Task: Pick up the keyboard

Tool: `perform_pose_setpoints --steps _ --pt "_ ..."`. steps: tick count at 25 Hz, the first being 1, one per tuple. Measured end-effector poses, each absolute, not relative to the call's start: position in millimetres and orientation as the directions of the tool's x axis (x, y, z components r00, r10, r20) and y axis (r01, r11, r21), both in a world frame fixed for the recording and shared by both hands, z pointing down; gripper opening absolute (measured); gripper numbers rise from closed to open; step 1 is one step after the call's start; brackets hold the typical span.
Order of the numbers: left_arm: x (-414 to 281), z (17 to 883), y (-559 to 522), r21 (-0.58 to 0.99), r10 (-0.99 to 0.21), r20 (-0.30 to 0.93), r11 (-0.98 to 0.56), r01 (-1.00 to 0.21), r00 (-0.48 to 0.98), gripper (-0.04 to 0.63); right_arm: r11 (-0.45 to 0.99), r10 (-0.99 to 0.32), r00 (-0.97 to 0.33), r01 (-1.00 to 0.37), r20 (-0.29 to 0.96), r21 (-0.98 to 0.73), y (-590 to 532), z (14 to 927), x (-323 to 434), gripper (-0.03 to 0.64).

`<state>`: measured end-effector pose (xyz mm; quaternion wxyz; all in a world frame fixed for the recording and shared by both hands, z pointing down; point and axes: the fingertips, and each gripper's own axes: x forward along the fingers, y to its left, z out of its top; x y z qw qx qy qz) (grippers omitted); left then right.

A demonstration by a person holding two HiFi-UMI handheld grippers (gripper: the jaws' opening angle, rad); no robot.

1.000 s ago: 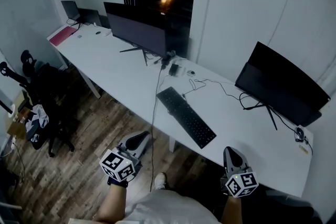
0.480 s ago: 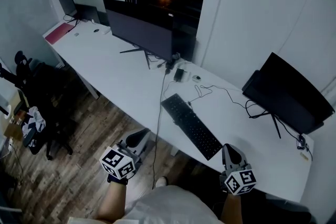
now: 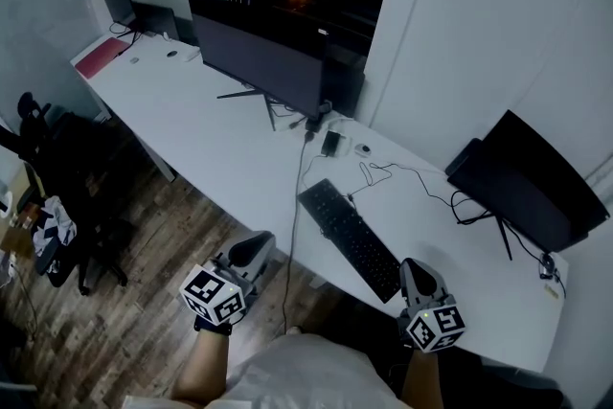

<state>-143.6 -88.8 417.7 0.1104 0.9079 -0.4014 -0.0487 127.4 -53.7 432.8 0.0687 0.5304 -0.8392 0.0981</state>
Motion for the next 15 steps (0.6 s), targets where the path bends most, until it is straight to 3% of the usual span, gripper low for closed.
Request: perform_pose_setpoints --steps 15 --pt "-142.7 446.5 -99.6 0.267 -0.761 0.046 -0.615 -0.742 0.647 0.028 0.546 -0.789 -0.545 -0.834 0.284 -0.082 -94.2 453.3 98.3 0.004"
